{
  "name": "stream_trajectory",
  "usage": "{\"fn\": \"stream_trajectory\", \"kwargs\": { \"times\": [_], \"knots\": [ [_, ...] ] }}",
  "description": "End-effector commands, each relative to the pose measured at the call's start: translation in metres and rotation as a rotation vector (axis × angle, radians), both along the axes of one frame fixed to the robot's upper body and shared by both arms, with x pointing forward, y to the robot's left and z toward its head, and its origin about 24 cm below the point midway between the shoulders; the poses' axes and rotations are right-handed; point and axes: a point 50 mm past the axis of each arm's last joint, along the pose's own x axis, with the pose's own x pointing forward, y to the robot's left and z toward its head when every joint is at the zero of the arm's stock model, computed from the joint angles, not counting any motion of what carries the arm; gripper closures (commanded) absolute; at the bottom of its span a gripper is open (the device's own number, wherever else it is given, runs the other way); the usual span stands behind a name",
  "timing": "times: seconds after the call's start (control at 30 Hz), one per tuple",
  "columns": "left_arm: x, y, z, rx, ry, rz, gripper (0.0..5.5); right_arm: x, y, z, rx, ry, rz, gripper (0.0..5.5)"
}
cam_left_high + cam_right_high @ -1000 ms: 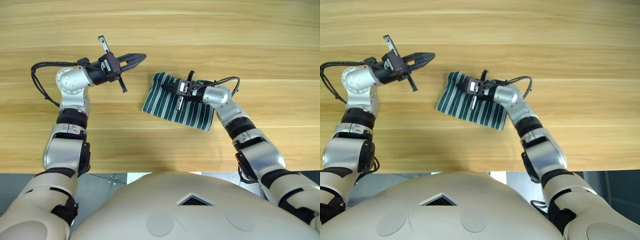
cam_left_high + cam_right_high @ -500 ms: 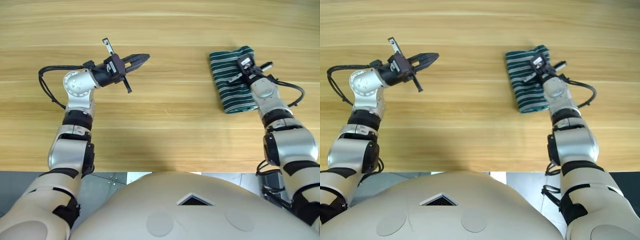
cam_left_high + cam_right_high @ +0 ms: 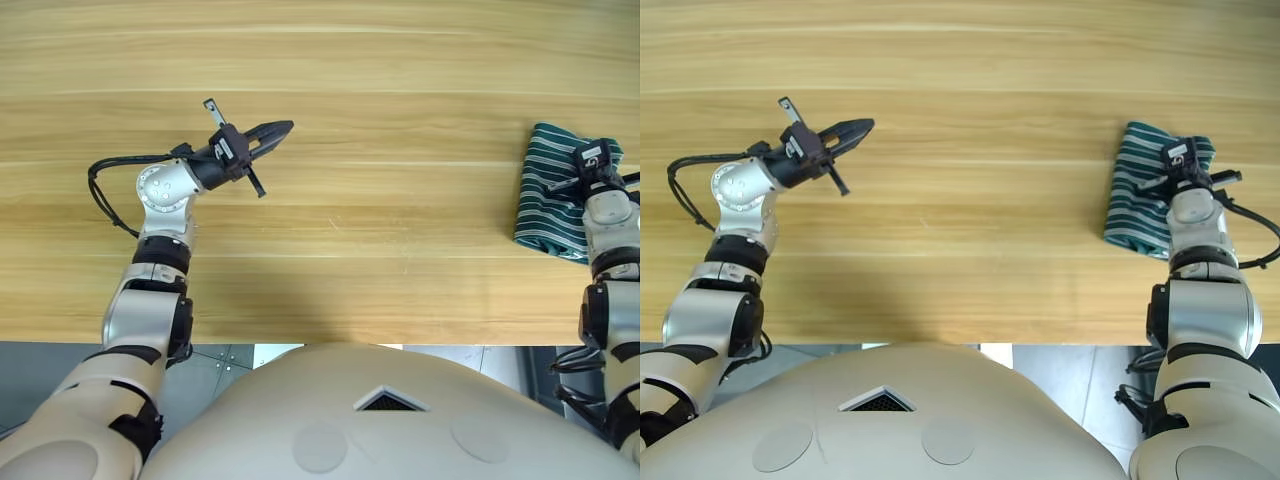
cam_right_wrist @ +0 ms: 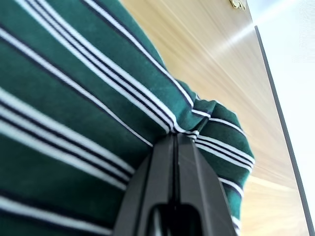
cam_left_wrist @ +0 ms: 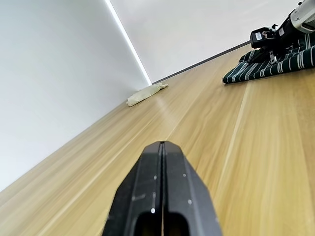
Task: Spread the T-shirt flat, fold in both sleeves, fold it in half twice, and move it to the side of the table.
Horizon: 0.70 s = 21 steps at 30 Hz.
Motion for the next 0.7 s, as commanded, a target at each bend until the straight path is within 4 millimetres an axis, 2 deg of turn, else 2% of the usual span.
{"fn": "stream_trajectory", "kwargs": {
  "times": [0.03,0.17,0.27,0.37,0.4,0.43,0.47,0.5,0.53,0.57,0.63,0.67,0.7],
  "knots": [
    [0.001,0.002,-0.001,-0.011,0.009,0.019,5.5,0.02,0.009,0.018,-0.003,-0.118,0.071,5.47],
    [0.006,0.004,0.002,-0.065,0.019,0.049,5.5,0.051,0.017,0.078,-0.141,-0.425,0.202,5.47],
    [0.013,0.007,0.01,-0.142,0.027,0.085,5.5,0.074,0.053,0.121,-0.245,-0.665,0.399,5.47],
    [0.019,0.012,0.015,-0.229,0.043,0.113,5.5,0.087,0.094,0.132,-0.336,-0.74,0.537,5.47],
    [0.023,0.015,0.018,-0.285,0.051,0.137,5.5,0.093,0.12,0.128,-0.275,-0.763,0.602,5.47],
    [0.031,0.019,0.023,-0.36,0.07,0.192,5.5,0.097,0.151,0.116,-0.18,-0.754,0.681,5.47],
    [0.042,0.023,0.027,-0.443,0.103,0.267,5.5,0.101,0.183,0.102,0.001,-0.722,0.734,5.47],
    [0.051,0.026,0.029,-0.513,0.139,0.338,5.5,0.103,0.207,0.091,0.21,-0.676,0.751,5.47],
    [0.059,0.028,0.028,-0.57,0.185,0.414,5.5,0.107,0.22,0.081,0.446,-0.616,0.709,5.47],
    [0.064,0.028,0.025,-0.613,0.238,0.48,5.5,0.109,0.227,0.073,0.685,-0.568,0.642,5.47],
    [0.071,0.026,0.013,-0.675,0.366,0.622,5.5,0.113,0.226,0.056,1.337,-0.498,0.402,5.47],
    [0.072,0.025,0.008,-0.696,0.415,0.666,5.5,0.111,0.227,0.051,1.549,-0.498,0.339,5.47],
    [0.072,0.025,0.002,-0.699,0.459,0.728,5.5,0.109,0.227,0.045,1.683,-0.501,0.263,5.47]
  ]
}}
